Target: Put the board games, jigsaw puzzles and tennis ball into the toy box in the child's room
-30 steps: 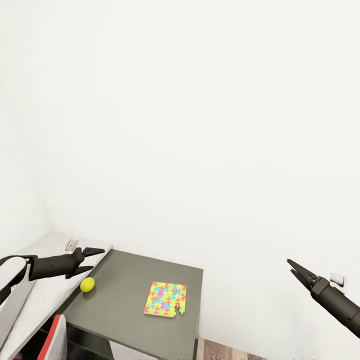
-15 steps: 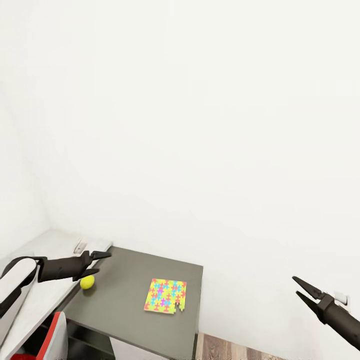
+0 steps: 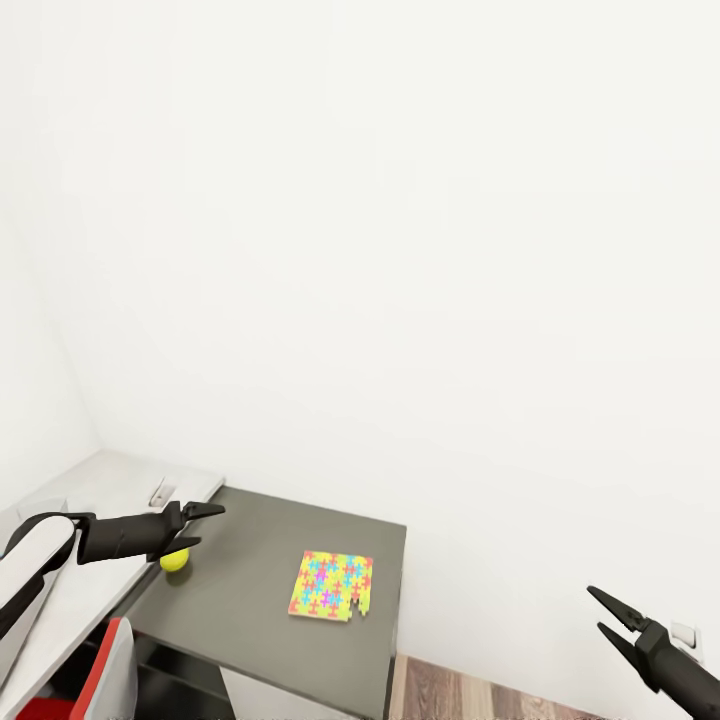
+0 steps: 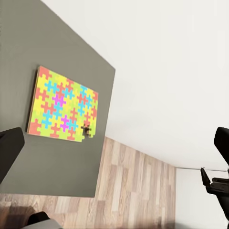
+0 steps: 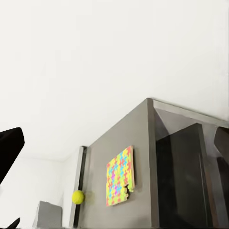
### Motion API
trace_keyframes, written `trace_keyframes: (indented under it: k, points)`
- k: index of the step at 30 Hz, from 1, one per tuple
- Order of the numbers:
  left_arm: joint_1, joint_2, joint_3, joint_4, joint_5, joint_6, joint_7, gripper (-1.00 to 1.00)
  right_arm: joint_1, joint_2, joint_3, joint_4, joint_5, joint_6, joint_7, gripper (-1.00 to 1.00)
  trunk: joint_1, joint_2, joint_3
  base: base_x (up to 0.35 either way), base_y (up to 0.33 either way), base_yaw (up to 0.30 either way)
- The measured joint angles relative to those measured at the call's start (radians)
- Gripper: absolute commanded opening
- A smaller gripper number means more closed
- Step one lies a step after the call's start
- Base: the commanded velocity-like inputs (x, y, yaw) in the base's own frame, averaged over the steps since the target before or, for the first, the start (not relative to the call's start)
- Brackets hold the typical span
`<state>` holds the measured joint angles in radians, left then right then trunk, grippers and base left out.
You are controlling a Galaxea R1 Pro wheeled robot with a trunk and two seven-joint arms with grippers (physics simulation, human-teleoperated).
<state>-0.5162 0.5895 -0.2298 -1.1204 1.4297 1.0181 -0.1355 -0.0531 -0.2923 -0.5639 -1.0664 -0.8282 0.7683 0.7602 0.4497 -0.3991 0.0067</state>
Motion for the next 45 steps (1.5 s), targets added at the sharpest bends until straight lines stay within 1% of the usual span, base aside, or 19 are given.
trace_keyframes:
  k: [5, 8, 13, 17, 22, 45]
  points:
    - [0.000, -0.001, 0.000, 0.000, 0.000, 0.000, 0.000, 1.00, 0.000, 0.000, 0.002, 0.037, 0.040, -0.056, 0.002, 1.00, 0.000, 0.000, -0.007, 0.000, 0.000, 0.000]
    - [0.000, -0.001, 0.000, 0.000, 0.001, 0.000, 0.000, 1.00, 0.000, 0.000, 0.002, 0.082, 0.064, -0.087, 0.008, 1.00, 0.000, 0.000, -0.009, 0.000, 0.000, 0.000]
    - [0.000, -0.001, -0.001, 0.000, 0.001, 0.000, 0.000, 1.00, 0.000, 0.000, 0.002, 0.142, 0.078, -0.114, 0.036, 1.00, 0.000, 0.000, -0.010, 0.000, 0.000, -0.002]
    - [0.000, -0.004, -0.001, 0.000, 0.001, 0.000, 0.000, 1.00, 0.000, -0.001, 0.002, 0.178, 0.082, -0.152, 0.049, 1.00, 0.000, 0.000, -0.011, 0.000, 0.000, -0.112]
    - [0.000, -0.008, -0.002, 0.000, 0.001, 0.000, 0.000, 1.00, 0.000, -0.002, 0.001, 0.192, 0.084, -0.174, 0.053, 1.00, 0.000, 0.000, -0.012, 0.000, 0.000, -0.208]
    - [0.000, -0.011, -0.002, 0.000, 0.001, 0.000, -0.001, 1.00, 0.002, 0.003, 0.004, 0.199, 0.086, -0.195, 0.055, 1.00, 0.000, 0.001, -0.023, 0.000, 0.000, -0.255]
